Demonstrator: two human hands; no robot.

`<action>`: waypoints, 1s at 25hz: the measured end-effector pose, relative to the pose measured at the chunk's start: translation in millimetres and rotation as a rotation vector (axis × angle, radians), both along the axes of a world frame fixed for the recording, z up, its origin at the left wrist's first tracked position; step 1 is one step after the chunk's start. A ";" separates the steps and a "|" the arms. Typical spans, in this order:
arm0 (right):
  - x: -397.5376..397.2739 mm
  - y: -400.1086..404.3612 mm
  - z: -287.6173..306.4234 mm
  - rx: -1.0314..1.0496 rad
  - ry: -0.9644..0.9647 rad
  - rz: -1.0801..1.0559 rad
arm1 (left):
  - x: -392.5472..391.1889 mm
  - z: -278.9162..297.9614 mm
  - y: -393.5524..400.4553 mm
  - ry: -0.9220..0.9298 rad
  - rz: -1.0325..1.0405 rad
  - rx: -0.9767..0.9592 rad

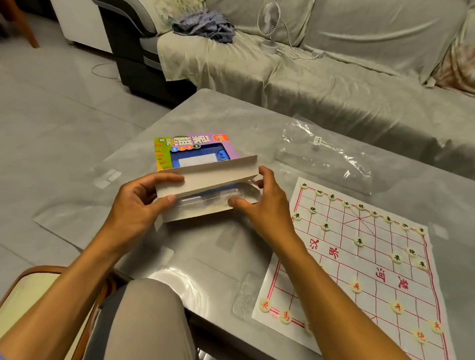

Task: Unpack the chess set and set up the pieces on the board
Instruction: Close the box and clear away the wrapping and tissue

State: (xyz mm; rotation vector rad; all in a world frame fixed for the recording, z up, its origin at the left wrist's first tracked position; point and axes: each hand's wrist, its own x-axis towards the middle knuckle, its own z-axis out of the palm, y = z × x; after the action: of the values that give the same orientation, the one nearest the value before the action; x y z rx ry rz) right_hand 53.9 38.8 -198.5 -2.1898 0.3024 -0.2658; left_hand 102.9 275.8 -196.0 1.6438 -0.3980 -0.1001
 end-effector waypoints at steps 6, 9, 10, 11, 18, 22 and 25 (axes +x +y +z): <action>10.0 -3.5 3.7 0.304 -0.009 -0.152 | -8.0 8.3 -11.1 -0.101 -0.135 0.025; 6.0 -16.3 11.0 0.427 0.001 -0.091 | -6.4 9.3 -4.5 -0.232 -0.224 0.258; 4.6 -19.9 12.6 0.454 0.012 -0.097 | -5.9 8.7 -3.9 -0.275 -0.245 0.348; 2.6 -22.5 13.8 0.459 0.009 -0.116 | -6.8 8.8 -4.3 -0.308 -0.246 0.420; 7.8 -23.7 48.4 0.331 -0.305 -0.267 | 5.1 43.7 -25.1 -0.462 0.091 0.222; 13.9 -25.1 82.1 0.260 -0.501 -0.313 | 13.0 69.1 -37.6 -0.468 0.322 -0.053; 23.1 -30.2 106.0 0.337 -0.579 -0.336 | 25.2 89.7 -46.1 -0.434 0.343 -0.152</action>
State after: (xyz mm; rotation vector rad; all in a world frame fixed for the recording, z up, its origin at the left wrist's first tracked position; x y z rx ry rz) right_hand 77.0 8.7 -92.5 -1.6362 0.3537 -0.9410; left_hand 128.0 229.8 -106.3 1.5546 -0.4315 0.5397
